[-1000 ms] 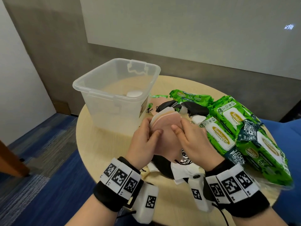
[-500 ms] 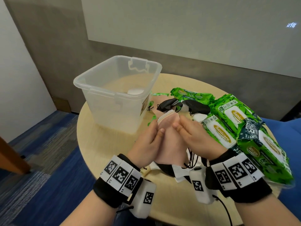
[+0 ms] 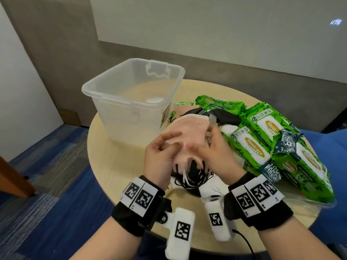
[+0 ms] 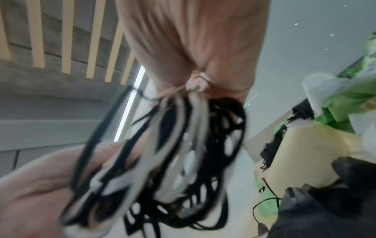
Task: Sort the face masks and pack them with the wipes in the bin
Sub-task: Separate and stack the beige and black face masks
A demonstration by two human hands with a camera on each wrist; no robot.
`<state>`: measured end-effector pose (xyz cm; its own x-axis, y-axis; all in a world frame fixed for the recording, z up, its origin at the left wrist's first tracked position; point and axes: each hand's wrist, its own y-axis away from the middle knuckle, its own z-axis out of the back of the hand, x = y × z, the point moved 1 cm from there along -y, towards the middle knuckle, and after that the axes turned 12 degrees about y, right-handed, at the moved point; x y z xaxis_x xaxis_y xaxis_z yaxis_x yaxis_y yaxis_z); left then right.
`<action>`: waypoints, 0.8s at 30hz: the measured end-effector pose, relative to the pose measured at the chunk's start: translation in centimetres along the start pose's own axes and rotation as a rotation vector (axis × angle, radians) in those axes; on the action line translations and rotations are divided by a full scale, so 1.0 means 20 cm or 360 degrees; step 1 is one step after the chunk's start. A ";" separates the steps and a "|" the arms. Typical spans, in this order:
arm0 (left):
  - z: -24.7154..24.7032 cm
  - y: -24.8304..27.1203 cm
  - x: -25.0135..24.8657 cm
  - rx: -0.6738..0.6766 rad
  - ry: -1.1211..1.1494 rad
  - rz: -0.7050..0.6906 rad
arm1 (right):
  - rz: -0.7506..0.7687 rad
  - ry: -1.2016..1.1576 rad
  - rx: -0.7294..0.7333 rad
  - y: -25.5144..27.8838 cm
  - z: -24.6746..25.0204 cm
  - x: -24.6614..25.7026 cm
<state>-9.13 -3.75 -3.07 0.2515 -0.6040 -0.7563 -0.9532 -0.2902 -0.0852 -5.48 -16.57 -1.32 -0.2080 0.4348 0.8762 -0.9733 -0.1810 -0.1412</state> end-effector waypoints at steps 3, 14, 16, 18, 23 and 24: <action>0.02 -0.01 -0.02 -0.0043 -0.0086 -0.0041 | -0.0068 -0.0047 0.0185 0.03 0.02 -0.03; 0.12 -0.07 -0.05 0.0013 -0.0448 -0.0221 | -0.0005 0.1142 -0.0002 -0.02 0.31 -0.16; 0.13 -0.07 -0.04 0.0004 -0.0459 -0.0218 | 0.0024 0.1374 0.0186 -0.01 0.29 -0.20; 0.13 -0.07 -0.04 0.0010 -0.0456 -0.0207 | 0.0053 0.1537 0.0483 0.01 0.23 -0.22; 0.12 -0.05 -0.02 0.0070 -0.0485 -0.0171 | -0.0019 0.1945 0.0963 0.06 0.06 -0.32; 0.12 -0.05 -0.02 0.0084 -0.0480 -0.0166 | 0.0003 0.2005 0.0981 0.06 0.05 -0.33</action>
<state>-8.75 -1.46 -4.11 0.2946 -0.3234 -0.8992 -0.9342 -0.2955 -0.1998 -5.22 -20.45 -6.84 -0.4756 0.8637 -0.1667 -0.8425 -0.3928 0.3686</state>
